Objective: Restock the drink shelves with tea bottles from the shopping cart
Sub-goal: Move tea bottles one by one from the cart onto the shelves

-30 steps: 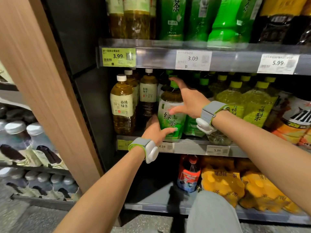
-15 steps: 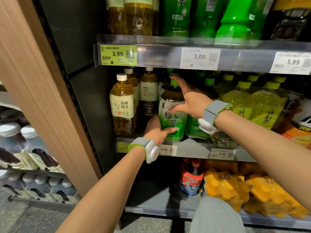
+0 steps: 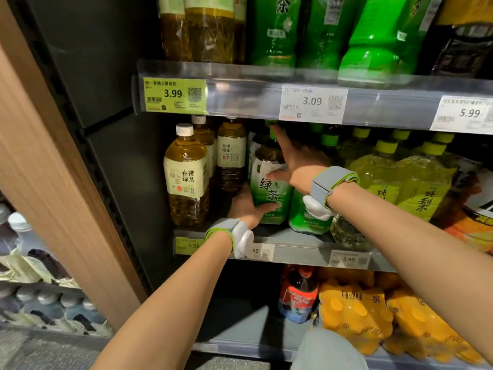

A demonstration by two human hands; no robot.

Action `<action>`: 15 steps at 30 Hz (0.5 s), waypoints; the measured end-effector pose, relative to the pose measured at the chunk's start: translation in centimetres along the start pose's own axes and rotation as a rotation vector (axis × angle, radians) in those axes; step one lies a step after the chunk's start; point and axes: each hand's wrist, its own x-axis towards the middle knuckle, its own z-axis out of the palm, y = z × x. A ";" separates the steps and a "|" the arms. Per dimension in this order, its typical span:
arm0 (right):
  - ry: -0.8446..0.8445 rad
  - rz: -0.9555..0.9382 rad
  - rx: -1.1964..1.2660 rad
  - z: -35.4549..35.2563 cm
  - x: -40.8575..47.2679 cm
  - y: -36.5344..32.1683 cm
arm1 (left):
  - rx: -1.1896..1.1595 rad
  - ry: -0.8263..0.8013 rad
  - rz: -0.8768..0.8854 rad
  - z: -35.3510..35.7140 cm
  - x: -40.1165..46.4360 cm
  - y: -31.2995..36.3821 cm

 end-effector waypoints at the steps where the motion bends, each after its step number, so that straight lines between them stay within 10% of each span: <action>1: -0.005 -0.007 0.002 0.0 -0.2 -0.1 | 0.015 -0.005 -0.004 -0.2 -0.1 0.0; 15: -0.206 0.054 0.234 -9.7 -10.3 -0.5 | 0.058 -0.199 -0.221 -8.8 -10.6 11.0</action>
